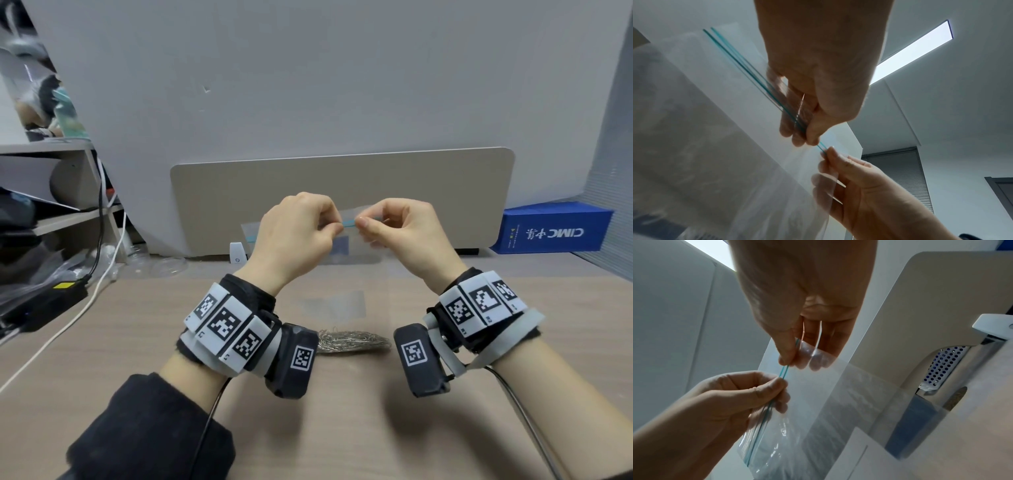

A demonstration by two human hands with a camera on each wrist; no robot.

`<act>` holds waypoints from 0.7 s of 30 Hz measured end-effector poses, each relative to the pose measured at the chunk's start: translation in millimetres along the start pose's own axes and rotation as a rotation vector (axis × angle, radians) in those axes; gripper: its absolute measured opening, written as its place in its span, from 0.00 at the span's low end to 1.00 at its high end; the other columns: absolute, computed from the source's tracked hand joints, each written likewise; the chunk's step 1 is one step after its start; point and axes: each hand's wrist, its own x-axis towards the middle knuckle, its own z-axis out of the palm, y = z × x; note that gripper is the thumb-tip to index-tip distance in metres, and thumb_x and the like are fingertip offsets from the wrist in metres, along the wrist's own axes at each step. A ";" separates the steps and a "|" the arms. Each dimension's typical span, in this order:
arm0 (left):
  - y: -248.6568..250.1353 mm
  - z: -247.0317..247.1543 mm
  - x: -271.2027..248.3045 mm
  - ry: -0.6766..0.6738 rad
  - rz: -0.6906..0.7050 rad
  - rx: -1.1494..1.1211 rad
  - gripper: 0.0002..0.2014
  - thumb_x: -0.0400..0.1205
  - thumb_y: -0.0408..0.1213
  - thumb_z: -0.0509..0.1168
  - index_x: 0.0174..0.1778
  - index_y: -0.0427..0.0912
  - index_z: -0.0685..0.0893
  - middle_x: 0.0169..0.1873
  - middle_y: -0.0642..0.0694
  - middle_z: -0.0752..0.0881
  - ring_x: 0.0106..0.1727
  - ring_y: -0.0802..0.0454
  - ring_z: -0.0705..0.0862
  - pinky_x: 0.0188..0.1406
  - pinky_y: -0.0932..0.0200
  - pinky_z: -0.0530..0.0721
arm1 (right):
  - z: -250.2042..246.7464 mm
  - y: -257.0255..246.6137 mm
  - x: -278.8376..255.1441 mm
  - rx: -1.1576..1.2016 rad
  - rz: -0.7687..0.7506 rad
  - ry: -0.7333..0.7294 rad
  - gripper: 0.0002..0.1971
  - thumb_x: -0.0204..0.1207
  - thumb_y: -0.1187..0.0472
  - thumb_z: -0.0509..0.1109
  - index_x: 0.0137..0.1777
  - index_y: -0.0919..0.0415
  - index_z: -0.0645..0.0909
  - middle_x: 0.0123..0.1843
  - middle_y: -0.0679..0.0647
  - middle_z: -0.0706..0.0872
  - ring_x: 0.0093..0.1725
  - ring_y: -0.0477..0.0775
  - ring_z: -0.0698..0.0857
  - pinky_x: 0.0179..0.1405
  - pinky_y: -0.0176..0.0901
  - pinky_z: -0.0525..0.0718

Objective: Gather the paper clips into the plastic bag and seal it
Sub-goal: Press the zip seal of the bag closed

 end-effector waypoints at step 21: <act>7.1 5.8 -3.4 -0.009 0.061 -0.015 0.05 0.76 0.43 0.69 0.38 0.49 0.88 0.35 0.54 0.89 0.42 0.48 0.85 0.39 0.54 0.80 | 6.5 -6.3 -6.9 0.047 0.017 0.011 0.06 0.73 0.67 0.76 0.37 0.68 0.86 0.29 0.60 0.86 0.27 0.46 0.84 0.26 0.31 0.79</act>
